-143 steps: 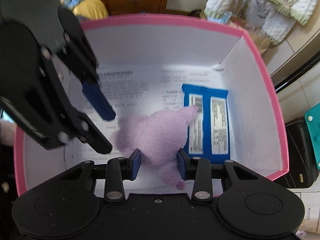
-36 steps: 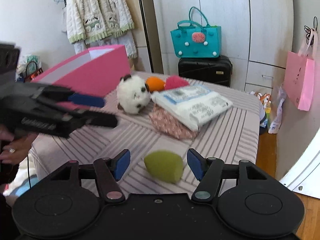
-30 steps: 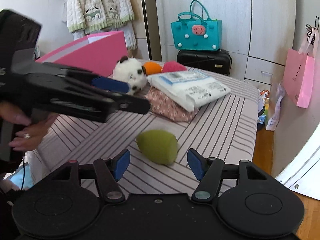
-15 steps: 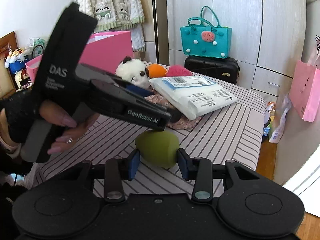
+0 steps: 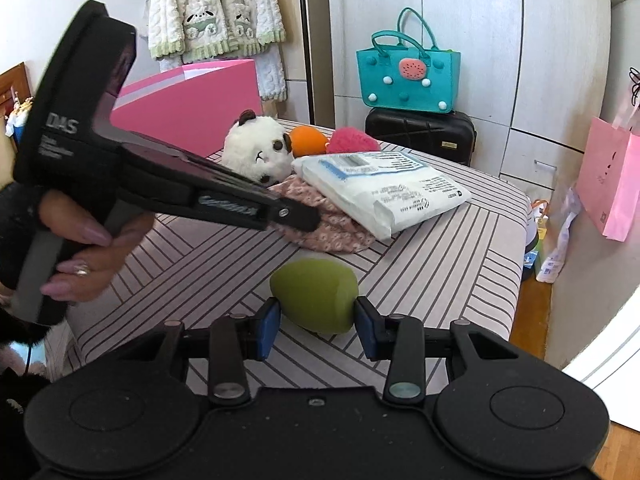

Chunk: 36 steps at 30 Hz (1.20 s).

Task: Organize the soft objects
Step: 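Lift the floral cloth with the left tool while the right tool carries the green sponge toward the box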

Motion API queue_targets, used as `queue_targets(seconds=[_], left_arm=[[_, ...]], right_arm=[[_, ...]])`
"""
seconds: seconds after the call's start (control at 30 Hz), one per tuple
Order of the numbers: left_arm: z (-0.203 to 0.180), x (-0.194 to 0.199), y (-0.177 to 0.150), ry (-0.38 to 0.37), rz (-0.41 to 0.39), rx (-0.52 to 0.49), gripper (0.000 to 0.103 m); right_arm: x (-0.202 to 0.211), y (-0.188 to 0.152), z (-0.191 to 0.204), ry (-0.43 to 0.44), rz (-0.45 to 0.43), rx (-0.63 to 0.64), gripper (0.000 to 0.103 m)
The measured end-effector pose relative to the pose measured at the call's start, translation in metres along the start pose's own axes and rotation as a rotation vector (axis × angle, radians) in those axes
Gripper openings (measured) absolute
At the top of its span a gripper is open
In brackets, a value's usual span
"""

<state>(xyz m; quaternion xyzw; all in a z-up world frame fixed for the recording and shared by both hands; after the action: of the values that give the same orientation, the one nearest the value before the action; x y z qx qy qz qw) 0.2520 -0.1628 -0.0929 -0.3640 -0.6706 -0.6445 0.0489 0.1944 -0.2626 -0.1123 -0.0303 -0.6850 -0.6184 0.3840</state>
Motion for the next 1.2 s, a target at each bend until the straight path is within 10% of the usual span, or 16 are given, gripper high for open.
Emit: queue_targets(seconds=[1.2], left_arm=[[0.033, 0.130, -0.007, -0.111, 0.197, 0.007, 0.008]], right_arm=[[0.035, 0.014, 0.057, 0.042, 0.095, 0.001, 0.046]])
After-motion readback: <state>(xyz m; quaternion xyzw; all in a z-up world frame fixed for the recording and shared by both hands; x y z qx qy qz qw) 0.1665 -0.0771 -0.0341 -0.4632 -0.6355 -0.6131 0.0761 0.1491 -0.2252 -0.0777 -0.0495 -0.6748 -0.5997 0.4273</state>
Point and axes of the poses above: each gripper's, at about its wrist camera, not at the fingertips, and x roughly against the way its jaws point, z to its left, y to its top, the point moved 4 cm from there along -x, roughly the way its jaws point, and after that the axes turned 7 degrees about -z, right-handed, at the moved point
